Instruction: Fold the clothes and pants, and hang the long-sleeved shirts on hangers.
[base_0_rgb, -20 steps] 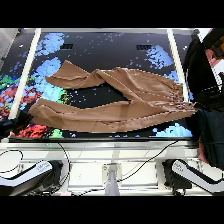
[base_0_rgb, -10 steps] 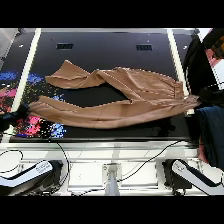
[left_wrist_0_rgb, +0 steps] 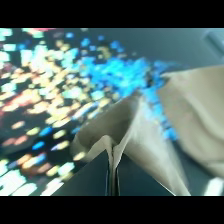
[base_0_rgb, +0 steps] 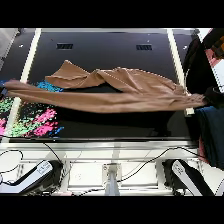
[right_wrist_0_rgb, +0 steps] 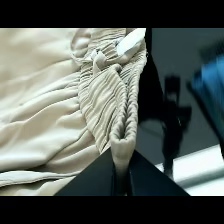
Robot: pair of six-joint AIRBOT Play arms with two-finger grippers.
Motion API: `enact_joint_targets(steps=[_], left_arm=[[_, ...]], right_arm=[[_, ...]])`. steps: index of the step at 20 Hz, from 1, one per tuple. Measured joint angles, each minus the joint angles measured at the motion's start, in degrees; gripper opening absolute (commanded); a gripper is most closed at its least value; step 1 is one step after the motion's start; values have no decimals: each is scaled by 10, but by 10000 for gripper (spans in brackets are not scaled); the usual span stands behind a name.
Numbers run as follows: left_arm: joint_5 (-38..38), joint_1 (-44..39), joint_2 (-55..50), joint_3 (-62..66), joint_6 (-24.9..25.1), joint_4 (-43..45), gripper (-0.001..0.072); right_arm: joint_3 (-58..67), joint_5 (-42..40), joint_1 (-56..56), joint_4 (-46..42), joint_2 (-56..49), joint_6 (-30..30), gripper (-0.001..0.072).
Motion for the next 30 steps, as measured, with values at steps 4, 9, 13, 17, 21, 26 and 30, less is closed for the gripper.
enact_joint_targets(steps=[4,9,13,17,21,26,30], left_arm=[[-79,-2,-10,17,-54,123,11],[-152,-29,-66,21,-70,206,13],[-167,-66,-121,22,-75,240,13],[-156,-83,-155,22,-82,272,14],[-122,-87,-164,22,-97,283,14],[-73,-89,-167,22,-105,242,14],[-41,-89,-168,22,-105,191,625]], right_arm=[[-77,59,0,-12,20,-9,44],[-182,83,0,-32,26,-15,44],[-218,57,0,-41,27,-16,44],[-228,38,0,-43,27,-17,44],[-231,19,0,-45,27,-17,44],[-233,-2,0,-59,27,-12,44],[-233,-5,0,-70,27,-9,44]])
